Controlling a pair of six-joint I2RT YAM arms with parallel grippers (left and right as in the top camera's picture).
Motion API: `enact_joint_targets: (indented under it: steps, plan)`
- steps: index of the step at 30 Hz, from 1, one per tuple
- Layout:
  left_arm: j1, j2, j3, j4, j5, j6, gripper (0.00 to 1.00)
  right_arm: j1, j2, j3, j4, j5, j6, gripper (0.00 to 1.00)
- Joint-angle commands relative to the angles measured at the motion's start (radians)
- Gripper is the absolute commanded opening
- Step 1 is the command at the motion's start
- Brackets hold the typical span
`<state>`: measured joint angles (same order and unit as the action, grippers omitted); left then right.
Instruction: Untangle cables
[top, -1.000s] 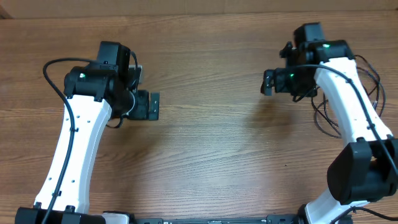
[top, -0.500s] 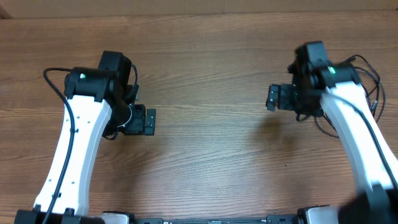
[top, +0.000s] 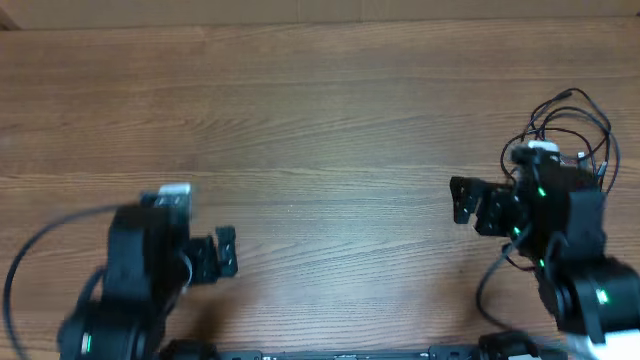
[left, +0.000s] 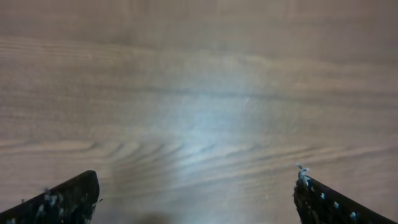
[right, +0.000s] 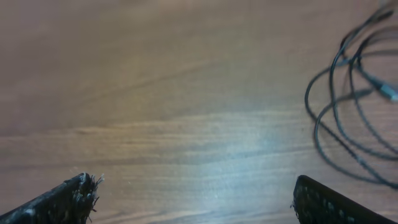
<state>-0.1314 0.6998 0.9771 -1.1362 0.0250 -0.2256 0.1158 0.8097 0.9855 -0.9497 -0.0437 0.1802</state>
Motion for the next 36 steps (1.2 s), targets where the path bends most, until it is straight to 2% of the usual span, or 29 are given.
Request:
enact_joint_targets:
  steps: [1,22,27,32,36]
  plan:
    - [-0.009,-0.104,-0.043,0.039,-0.007,-0.044,1.00,0.002,-0.053,-0.010,0.002,0.009,0.003,1.00]
    - [-0.009,-0.135,-0.045,-0.019,-0.007,-0.044,0.99,0.002,0.005,-0.011,-0.006,0.009,0.003,1.00]
    - [-0.009,-0.135,-0.045,-0.019,-0.007,-0.044,0.99,0.001,-0.002,-0.012,-0.003,0.070,-0.036,1.00]
    - [-0.009,-0.135,-0.045,-0.019,-0.006,-0.044,0.99,0.001,-0.084,-0.035,0.105,0.066,-0.089,1.00]
    - [-0.009,-0.135,-0.045,-0.019,-0.007,-0.044,1.00,0.001,-0.212,-0.143,0.257,0.066,-0.107,1.00]
